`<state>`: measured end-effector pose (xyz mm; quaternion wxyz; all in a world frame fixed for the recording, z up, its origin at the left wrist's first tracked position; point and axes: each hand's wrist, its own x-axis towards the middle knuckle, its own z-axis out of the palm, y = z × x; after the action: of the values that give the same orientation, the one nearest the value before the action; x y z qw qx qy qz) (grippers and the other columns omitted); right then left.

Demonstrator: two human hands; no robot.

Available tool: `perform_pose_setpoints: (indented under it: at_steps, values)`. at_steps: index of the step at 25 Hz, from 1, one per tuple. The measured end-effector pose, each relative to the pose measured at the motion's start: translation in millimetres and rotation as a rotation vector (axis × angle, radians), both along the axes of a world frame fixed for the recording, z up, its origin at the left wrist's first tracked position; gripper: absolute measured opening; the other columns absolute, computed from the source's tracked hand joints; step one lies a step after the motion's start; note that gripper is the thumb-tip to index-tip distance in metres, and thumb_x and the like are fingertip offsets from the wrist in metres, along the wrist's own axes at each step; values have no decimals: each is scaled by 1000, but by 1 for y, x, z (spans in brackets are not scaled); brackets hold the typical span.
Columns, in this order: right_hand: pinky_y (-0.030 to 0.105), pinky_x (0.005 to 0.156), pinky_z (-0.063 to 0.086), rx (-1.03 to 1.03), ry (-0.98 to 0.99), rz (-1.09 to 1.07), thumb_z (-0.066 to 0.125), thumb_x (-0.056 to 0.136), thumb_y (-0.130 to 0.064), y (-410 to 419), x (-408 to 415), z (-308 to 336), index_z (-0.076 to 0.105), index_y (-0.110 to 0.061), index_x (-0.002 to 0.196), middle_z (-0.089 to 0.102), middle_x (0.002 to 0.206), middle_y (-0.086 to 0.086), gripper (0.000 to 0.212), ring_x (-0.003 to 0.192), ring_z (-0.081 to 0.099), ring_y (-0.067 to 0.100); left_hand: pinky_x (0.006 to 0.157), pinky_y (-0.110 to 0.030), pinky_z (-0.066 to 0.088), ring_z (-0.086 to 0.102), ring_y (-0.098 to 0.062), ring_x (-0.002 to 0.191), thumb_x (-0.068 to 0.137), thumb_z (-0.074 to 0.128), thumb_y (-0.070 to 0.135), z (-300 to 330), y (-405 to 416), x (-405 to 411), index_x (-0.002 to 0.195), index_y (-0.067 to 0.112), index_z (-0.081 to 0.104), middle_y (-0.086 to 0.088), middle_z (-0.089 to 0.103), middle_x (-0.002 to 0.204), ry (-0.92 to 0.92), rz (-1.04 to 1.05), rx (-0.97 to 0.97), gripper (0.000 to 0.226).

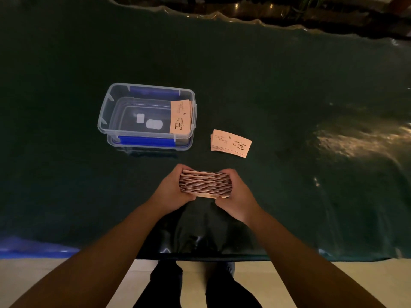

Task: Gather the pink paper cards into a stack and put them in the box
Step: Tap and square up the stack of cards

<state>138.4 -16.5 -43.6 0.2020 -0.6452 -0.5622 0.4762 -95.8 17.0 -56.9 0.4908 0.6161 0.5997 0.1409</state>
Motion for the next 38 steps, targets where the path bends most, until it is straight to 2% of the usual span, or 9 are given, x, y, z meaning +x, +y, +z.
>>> perform_pose_setpoints:
  at_steps: [4, 9, 13, 15, 18, 23, 30, 34, 38]
  values:
    - [24, 90, 53, -19, 26, 8, 82, 75, -10, -1, 3, 2, 48, -44, 129, 68, 120, -13, 72, 111, 66, 2, 87, -14, 45, 60, 3, 112, 70, 93, 13, 1, 2, 0, 118, 52, 48, 17, 64, 120, 5, -22, -4, 76]
    - [37, 101, 57, -79, 213, -165, 82, 77, 9, 6, 16, 3, 58, -28, 123, 74, 117, 0, 64, 112, 71, 15, 83, -10, 44, 61, 17, 104, 67, 96, 18, 8, 13, 2, 119, 54, 47, 21, 65, 118, -75, 1, -83, 80]
    - [46, 105, 56, -164, 396, -299, 79, 78, 15, 24, 38, 11, 62, -21, 125, 74, 127, 9, 61, 121, 70, 25, 95, -26, 48, 60, 3, 113, 70, 94, 25, 25, 35, 25, 137, 41, 49, 20, 65, 125, -172, 52, -144, 83]
    - [47, 104, 56, -168, 452, -375, 79, 80, 11, 37, 52, 16, 63, -17, 128, 74, 128, 10, 58, 122, 70, 28, 95, -29, 49, 58, 1, 116, 75, 91, 28, 35, 51, 44, 142, 41, 49, 22, 64, 127, -210, 51, -156, 80]
    - [50, 104, 55, -164, 473, -461, 79, 79, -2, 59, 64, 23, 66, -13, 126, 75, 128, 14, 50, 121, 70, 32, 94, -32, 52, 62, 0, 115, 85, 83, 35, 46, 73, 68, 127, 54, 54, 22, 69, 121, -249, 67, -174, 55]
    - [44, 96, 60, -266, 433, -501, 67, 96, -13, 98, 70, 31, 69, -19, 113, 76, 119, 5, 18, 116, 69, 23, 84, -35, 41, 59, -15, 111, 97, 62, 55, 60, 113, 106, 138, 29, 56, 16, 61, 105, -66, 154, -219, 49]
    - [43, 99, 58, -384, 255, -525, 59, 96, -35, 128, 59, 36, 67, -19, 121, 72, 118, 2, 31, 108, 67, 18, 107, -46, 46, 59, -26, 117, 94, 60, 62, 52, 141, 121, 146, 18, 51, -9, 56, 137, 79, 284, -409, 69]
    - [39, 94, 53, -409, 218, -552, 58, 95, -39, 136, 52, 38, 63, -25, 101, 71, 104, -2, 16, 97, 64, 15, 101, -41, 51, 62, -23, 108, 95, 61, 60, 48, 141, 121, 138, 19, 54, -7, 60, 128, 38, 343, -414, 61]
    - [42, 101, 53, -436, 286, -606, 62, 90, -36, 139, 48, 35, 67, -19, 116, 74, 111, 2, 31, 104, 66, 18, 89, -36, 52, 64, -20, 98, 93, 67, 54, 43, 143, 118, 128, 18, 61, -3, 66, 110, -85, 421, -464, 51]
